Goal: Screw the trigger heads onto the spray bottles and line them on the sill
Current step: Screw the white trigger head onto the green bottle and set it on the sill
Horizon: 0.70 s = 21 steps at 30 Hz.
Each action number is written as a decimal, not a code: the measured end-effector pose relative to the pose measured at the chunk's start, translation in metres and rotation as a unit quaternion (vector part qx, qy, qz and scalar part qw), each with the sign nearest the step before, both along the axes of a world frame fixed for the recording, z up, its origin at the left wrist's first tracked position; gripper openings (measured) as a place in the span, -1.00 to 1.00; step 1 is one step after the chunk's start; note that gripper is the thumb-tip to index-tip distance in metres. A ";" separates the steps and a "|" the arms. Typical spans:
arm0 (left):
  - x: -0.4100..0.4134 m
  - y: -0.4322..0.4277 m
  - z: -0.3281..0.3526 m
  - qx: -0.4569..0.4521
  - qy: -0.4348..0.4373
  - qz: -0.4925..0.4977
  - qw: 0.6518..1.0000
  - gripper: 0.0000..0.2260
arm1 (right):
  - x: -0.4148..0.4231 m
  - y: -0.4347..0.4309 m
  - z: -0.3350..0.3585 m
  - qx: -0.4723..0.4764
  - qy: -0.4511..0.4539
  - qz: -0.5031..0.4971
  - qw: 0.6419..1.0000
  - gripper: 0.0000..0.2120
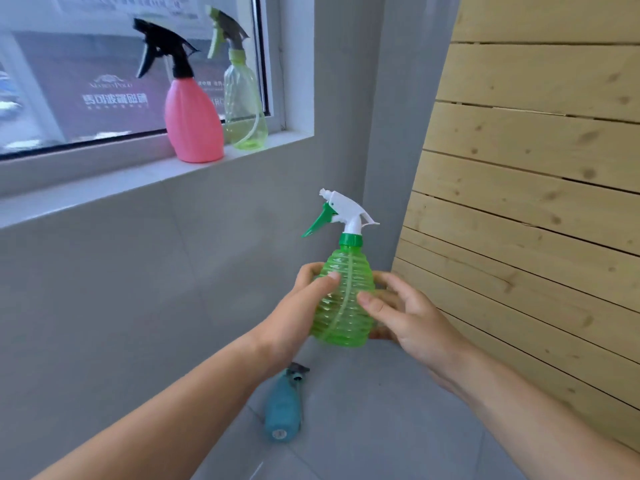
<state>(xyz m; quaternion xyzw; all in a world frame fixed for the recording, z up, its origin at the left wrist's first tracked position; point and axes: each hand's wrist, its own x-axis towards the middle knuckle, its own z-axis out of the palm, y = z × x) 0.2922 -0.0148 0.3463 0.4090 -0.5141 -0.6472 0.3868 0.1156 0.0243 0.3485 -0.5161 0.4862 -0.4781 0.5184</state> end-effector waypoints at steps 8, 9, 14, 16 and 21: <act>0.094 -0.023 0.075 -0.117 0.004 0.119 0.986 -0.47 | 0.094 -0.054 0.081 -0.138 0.061 0.073 0.986 -0.61; 0.107 -0.028 0.086 -0.130 0.006 0.131 0.983 -0.51 | 0.108 -0.064 0.091 -0.150 0.061 0.080 0.983 -0.62; 0.173 -0.056 0.129 -0.185 -0.049 0.194 0.962 -0.63 | 0.174 -0.116 0.133 -0.190 0.075 0.102 0.974 -0.52; 0.192 -0.068 0.141 -0.191 -0.069 0.219 0.954 -0.60 | 0.194 -0.134 0.142 -0.196 0.081 0.098 0.972 -0.44; 0.231 -0.095 0.154 -0.187 -0.103 0.257 0.943 -0.52 | 0.244 -0.166 0.152 -0.207 0.099 0.075 0.970 -0.54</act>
